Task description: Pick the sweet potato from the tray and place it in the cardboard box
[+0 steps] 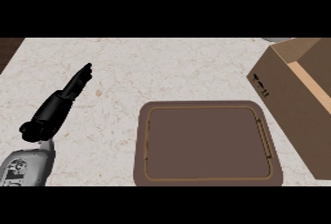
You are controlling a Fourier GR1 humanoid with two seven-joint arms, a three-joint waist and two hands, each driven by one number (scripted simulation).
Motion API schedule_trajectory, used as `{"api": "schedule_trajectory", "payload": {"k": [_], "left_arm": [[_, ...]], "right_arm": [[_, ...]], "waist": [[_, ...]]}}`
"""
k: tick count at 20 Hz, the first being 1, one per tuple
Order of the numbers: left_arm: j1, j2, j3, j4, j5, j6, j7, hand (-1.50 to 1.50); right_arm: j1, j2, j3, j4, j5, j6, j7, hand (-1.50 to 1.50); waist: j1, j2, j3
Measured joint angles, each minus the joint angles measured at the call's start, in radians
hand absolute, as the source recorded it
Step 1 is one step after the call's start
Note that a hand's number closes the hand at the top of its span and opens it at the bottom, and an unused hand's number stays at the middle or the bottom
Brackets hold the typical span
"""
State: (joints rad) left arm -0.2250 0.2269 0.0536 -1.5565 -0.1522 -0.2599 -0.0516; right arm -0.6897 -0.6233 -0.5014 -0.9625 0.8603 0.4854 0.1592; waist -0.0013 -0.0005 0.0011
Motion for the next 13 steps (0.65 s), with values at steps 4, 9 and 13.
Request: {"api": "schedule_trajectory", "payload": {"k": [4,9,13], "left_arm": [[0.009,-0.003,0.0,0.001,0.001,-0.001,-0.001,0.0],[0.007,-0.002,0.007,0.003,0.001,0.003,-0.004,0.0],[0.025,-0.005,0.0,-0.002,-0.009,0.004,-0.024,0.0]], "right_arm": [[-0.07,0.051,-0.168,-0.023,-0.151,-0.111,-0.029,-1.5],[-0.1,0.085,-0.383,-0.008,-0.326,-0.225,-0.026,-1.5],[-0.069,0.072,-0.483,0.013,-0.412,-0.286,-0.047,-1.5]], "waist": [[-0.003,-0.005,0.002],[-0.008,-0.003,0.001],[-0.003,-0.001,0.0]]}}
